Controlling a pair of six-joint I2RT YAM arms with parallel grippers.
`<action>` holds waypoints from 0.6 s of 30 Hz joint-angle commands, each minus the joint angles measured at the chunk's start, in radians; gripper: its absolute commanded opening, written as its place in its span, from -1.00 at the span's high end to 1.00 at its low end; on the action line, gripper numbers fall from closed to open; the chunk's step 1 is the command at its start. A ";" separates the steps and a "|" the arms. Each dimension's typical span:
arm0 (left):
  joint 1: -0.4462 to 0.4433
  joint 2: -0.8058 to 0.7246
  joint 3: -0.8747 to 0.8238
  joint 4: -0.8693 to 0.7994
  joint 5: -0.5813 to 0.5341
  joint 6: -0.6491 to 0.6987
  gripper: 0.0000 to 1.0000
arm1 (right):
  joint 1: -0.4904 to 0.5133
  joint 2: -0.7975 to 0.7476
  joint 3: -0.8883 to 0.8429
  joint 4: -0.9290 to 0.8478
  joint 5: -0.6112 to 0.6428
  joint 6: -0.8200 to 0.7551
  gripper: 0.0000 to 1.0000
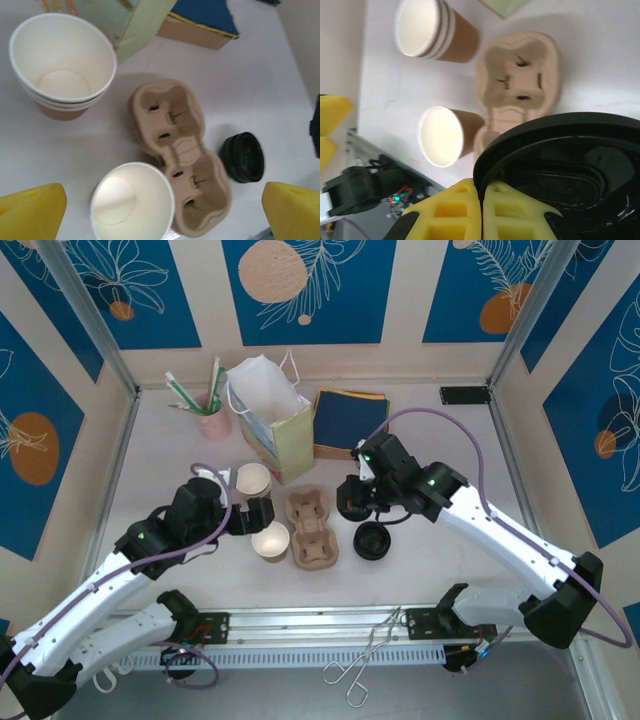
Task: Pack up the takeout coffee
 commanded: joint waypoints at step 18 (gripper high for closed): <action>0.324 0.111 -0.094 0.908 0.608 -0.631 -1.00 | -0.054 -0.028 -0.093 0.880 -0.509 0.014 0.88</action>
